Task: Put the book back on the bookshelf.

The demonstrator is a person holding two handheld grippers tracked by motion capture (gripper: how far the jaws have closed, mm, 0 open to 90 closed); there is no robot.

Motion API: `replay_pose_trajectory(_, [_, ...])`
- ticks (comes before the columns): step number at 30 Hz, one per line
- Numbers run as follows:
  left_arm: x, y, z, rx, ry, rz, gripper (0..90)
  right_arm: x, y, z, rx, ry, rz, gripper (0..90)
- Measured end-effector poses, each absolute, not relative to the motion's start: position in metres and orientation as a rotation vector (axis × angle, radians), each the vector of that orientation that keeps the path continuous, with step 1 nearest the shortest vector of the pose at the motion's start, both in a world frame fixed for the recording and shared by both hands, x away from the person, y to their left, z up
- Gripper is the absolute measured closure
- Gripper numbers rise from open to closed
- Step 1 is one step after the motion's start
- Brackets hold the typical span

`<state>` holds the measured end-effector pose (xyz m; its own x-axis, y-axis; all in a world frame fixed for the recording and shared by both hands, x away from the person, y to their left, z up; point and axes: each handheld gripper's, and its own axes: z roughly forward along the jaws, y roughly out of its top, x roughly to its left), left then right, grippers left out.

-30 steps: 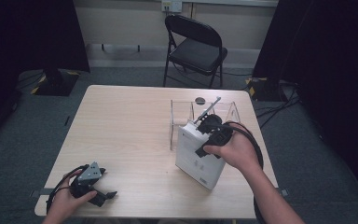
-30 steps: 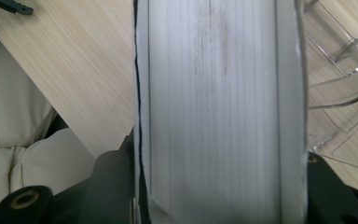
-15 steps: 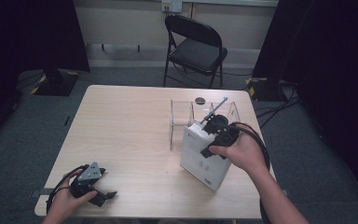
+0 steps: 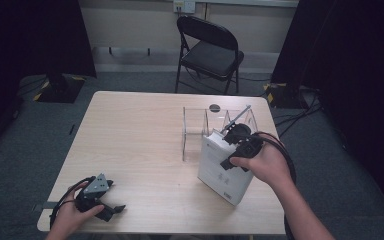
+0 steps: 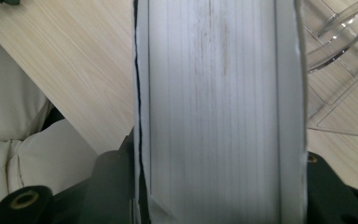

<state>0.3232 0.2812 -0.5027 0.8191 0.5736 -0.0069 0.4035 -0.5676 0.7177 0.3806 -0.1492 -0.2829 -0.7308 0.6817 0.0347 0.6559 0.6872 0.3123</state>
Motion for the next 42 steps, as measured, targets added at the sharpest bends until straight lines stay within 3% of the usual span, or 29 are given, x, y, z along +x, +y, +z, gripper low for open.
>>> replay_pose_trajectory(42, [0.324,0.282,-0.502,2.26,0.703,0.3,0.0,0.372,-0.197,-0.277,1.237,2.746,0.447,52.6])
